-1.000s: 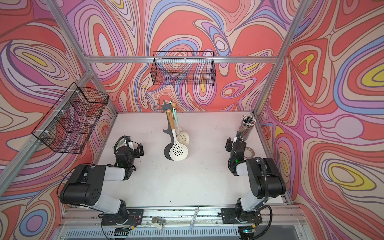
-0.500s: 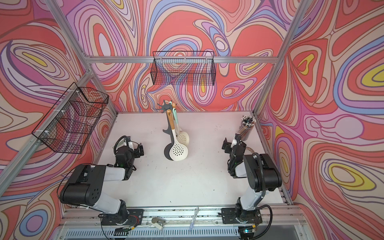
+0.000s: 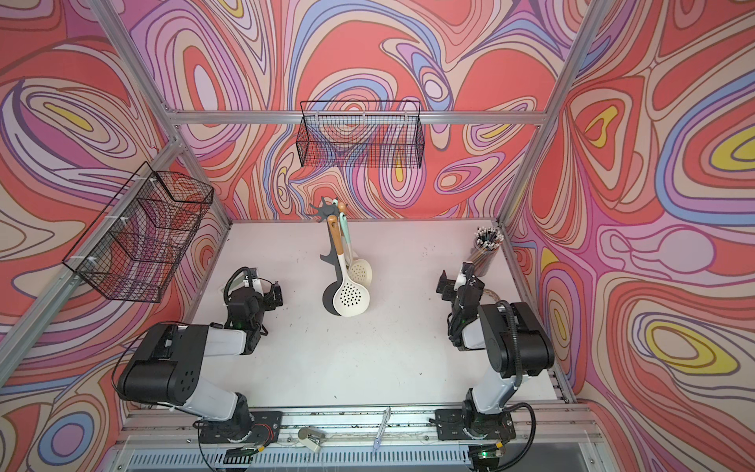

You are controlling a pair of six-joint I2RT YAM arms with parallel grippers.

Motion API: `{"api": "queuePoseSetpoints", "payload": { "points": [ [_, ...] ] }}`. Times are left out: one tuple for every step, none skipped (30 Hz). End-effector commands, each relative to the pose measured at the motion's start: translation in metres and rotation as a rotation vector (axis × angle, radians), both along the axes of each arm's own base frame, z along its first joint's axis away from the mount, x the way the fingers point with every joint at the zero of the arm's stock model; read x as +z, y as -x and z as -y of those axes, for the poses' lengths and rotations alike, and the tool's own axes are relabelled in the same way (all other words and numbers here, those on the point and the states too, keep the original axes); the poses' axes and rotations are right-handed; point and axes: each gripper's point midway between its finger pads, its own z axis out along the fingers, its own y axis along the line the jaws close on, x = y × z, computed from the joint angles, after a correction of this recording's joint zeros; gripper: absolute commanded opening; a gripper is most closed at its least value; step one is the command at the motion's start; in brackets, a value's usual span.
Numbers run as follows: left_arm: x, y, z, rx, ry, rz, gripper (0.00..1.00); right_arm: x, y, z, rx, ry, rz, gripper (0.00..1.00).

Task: Hang the skimmer on the kitchen utensil rack
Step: Reset both arms

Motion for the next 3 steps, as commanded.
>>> {"api": "queuePoseSetpoints", "payload": {
  "points": [
    [0.0037,-0.0023,-0.0007,0.003,0.011,0.016,1.00,0.0021,-0.0018,-0.0018,0.004,0.012,0.008,0.98],
    [0.0035,-0.0023,-0.0007,0.003,0.011,0.015,1.00,0.0025,-0.0014,-0.0020,0.005,0.010,0.010,0.98],
    [0.0035,-0.0021,-0.0008,0.004,0.012,0.015,1.00,0.0030,-0.0013,-0.0020,0.006,0.013,0.012,0.98]
  ]
}}
